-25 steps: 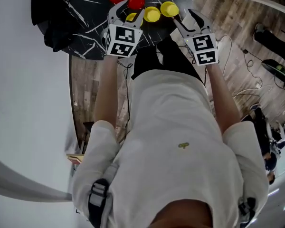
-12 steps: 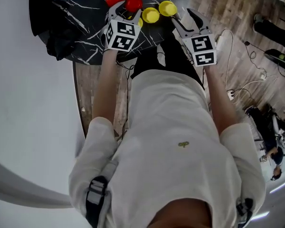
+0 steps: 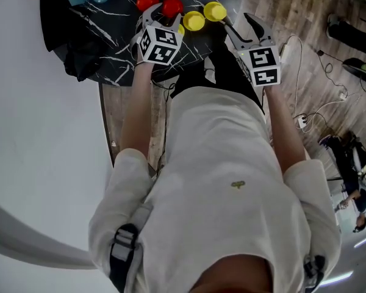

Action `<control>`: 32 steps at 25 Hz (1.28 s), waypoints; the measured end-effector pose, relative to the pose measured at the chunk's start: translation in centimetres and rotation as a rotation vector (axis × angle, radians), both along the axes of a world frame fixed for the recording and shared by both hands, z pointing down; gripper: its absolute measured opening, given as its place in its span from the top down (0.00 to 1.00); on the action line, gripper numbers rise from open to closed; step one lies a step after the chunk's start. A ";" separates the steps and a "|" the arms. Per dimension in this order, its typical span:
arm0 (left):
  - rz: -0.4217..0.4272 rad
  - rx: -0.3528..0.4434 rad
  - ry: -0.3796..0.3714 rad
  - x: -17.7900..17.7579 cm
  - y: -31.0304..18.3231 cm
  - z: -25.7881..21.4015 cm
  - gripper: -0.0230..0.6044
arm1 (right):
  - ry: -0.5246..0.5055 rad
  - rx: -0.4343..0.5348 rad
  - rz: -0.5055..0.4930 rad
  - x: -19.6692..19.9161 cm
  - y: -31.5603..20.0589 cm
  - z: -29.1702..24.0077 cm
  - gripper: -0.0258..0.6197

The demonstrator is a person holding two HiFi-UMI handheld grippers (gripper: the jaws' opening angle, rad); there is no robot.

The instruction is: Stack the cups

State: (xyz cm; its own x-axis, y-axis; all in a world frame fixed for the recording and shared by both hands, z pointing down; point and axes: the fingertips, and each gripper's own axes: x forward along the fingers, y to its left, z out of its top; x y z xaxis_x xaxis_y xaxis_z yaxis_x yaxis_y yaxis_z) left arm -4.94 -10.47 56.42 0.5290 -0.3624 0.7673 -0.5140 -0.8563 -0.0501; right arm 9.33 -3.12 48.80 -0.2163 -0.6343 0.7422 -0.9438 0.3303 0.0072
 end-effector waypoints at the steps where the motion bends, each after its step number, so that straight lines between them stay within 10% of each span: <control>1: 0.002 0.001 -0.001 0.0 0.0 0.0 0.64 | 0.000 0.002 0.002 0.1 0.0 0.0 0.57; 32: 0.004 -0.010 0.089 0.5 0.4 -1.7 0.64 | -0.001 0.018 0.038 -0.1 0.8 -0.5 0.57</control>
State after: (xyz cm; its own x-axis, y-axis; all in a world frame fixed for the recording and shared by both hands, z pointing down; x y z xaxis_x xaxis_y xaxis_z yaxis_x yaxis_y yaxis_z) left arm -4.46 -10.11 54.67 0.5966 -0.3524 0.7210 -0.5124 -0.8587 0.0042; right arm 9.27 -2.31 48.29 -0.1922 -0.6555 0.7304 -0.9558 0.2936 0.0121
